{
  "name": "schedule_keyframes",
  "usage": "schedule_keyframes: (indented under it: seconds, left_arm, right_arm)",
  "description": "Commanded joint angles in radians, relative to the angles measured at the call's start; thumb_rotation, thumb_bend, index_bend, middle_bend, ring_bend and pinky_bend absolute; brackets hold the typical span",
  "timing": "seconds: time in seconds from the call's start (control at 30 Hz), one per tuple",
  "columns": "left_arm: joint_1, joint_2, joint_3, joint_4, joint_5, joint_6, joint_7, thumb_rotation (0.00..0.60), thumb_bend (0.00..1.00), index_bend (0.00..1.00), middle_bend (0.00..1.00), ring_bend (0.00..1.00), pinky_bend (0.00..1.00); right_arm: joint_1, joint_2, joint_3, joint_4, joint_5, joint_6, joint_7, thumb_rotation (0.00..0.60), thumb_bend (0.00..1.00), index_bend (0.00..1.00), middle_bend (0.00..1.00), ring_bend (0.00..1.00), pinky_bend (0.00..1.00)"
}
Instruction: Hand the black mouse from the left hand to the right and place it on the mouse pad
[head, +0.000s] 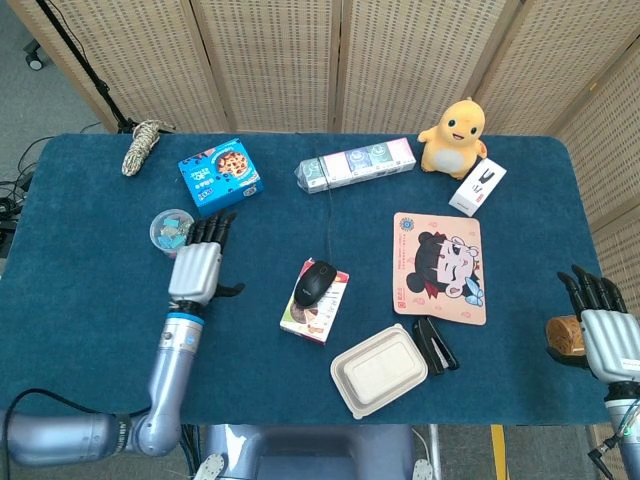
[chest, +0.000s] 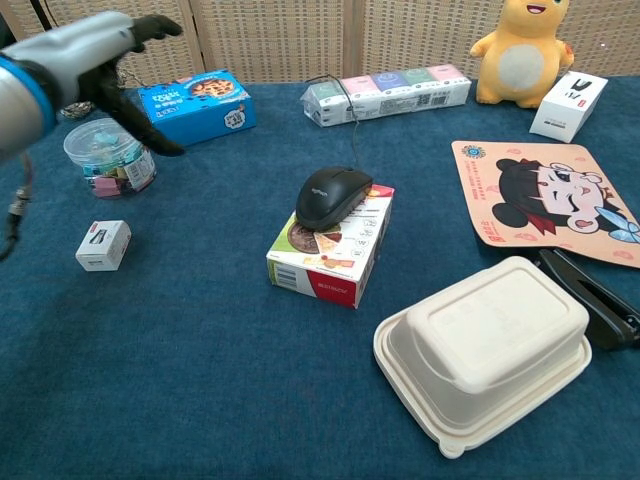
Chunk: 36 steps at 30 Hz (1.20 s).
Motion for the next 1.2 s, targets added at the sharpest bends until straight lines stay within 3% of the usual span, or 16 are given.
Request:
schedule_keyframes:
  seconds: [0.03,0.33,0.63,0.77,0.97,1.03,1.2]
  left_arm:
    - [0.111,0.186,0.071,-0.04,0.103,-0.033,-0.129,0.6,0.12,0.0,0.0,0.0,0.0]
    - [0.256,0.446,0.134,-0.064,0.201,-0.061,-0.333,0.6,0.12,0.0,0.0,0.0,0.0]
    - [0.38,0.572,0.178,-0.027,0.251,-0.079,-0.566,0.6,0.12,0.0,0.0,0.0,0.0]
    - [0.421,0.612,0.186,-0.011,0.254,-0.085,-0.637,0.6,0.12,0.0,0.0,0.0,0.0]
    - [0.448,0.667,0.194,-0.026,0.226,-0.1,-0.622,0.6,0.12,0.0,0.0,0.0,0.0]
    - [0.462,0.688,0.191,-0.031,0.229,-0.109,-0.659,0.6,0.12,0.0,0.0,0.0,0.0]
    - [0.473,0.71,0.185,-0.024,0.247,-0.135,-0.71,0.6,0.12,0.0,0.0,0.0,0.0]
  right_arm:
    - [0.024,-0.011,0.003,0.012,0.001,-0.028,-0.036,0.6,0.0,0.0,0.0,0.0,0.0]
    - [0.141,-0.002,0.024,-0.014,-0.106,-0.117,-0.076,0.6,0.0,0.0,0.0,0.0,0.0]
    - [0.315,-0.026,0.048,-0.064,-0.195,-0.299,-0.065,0.6,0.0,0.04,0.0,0.0,0.0]
    - [0.401,-0.098,0.064,-0.05,-0.214,-0.374,-0.102,0.6,0.0,0.05,0.0,0.0,0.01]
    - [0.516,-0.228,0.099,-0.006,-0.174,-0.47,-0.152,0.6,0.0,0.06,0.0,0.0,0.01]
    - [0.592,-0.328,0.131,0.025,-0.119,-0.532,-0.187,0.6,0.0,0.07,0.0,0.0,0.02]
    - [0.691,-0.462,0.174,0.125,0.007,-0.591,-0.273,0.6,0.0,0.08,0.0,0.0,0.04]
